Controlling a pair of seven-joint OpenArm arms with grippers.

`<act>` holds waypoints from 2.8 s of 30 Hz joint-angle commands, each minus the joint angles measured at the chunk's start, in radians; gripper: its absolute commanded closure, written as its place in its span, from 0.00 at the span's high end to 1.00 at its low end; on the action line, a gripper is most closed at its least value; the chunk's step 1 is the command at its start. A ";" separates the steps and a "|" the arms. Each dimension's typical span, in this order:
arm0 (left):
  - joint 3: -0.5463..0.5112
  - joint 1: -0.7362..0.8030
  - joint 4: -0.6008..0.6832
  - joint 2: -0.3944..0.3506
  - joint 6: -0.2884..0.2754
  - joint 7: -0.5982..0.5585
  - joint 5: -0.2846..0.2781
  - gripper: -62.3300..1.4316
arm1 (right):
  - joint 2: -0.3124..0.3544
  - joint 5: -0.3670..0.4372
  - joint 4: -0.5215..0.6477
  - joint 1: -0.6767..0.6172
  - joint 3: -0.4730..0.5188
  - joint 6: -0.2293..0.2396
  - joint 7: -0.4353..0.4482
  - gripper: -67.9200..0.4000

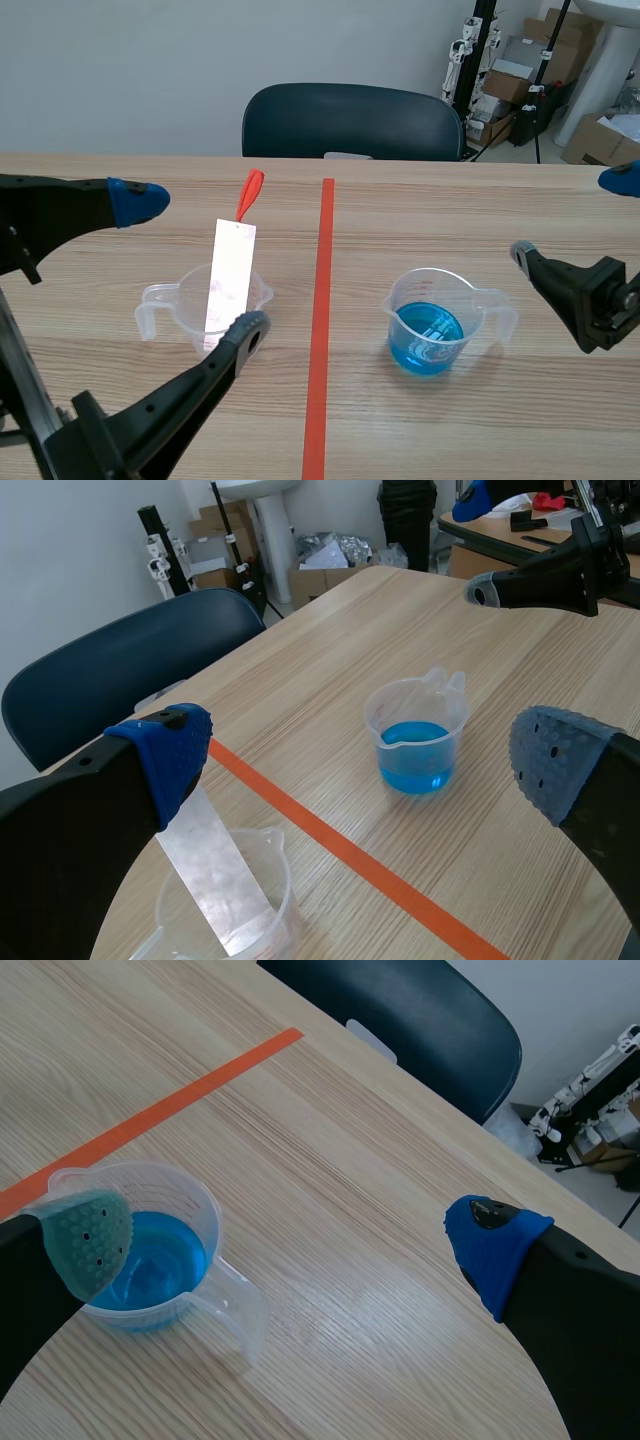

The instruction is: Do the redox reaction experiment. return to the home posture

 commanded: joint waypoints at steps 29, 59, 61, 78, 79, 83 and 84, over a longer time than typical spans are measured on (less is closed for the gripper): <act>-0.003 0.000 0.005 0.005 0.002 -0.010 -0.010 1.00 | 0.013 -0.098 0.049 0.006 -0.080 -0.066 0.007 0.98; -0.003 0.000 0.005 0.005 0.002 -0.010 -0.010 1.00 | 0.013 -0.101 0.049 0.006 -0.079 -0.065 0.015 0.98; -0.003 0.000 0.005 0.005 0.002 -0.010 -0.010 1.00 | 0.013 -0.101 0.049 0.006 -0.079 -0.065 0.015 0.98; -0.003 0.000 0.005 0.005 0.002 -0.010 -0.010 1.00 | 0.013 -0.101 0.049 0.006 -0.079 -0.065 0.016 0.98; -0.003 0.000 0.005 0.005 0.002 -0.010 -0.010 1.00 | 0.013 -0.101 0.049 0.006 -0.079 -0.065 0.018 0.98; -0.003 0.000 0.005 0.005 0.002 -0.010 -0.010 1.00 | 0.013 -0.101 0.049 0.006 -0.079 -0.065 0.018 0.98; -0.003 0.000 0.005 0.005 0.002 -0.010 -0.010 1.00 | 0.013 -0.101 0.049 0.006 -0.079 -0.065 0.018 0.98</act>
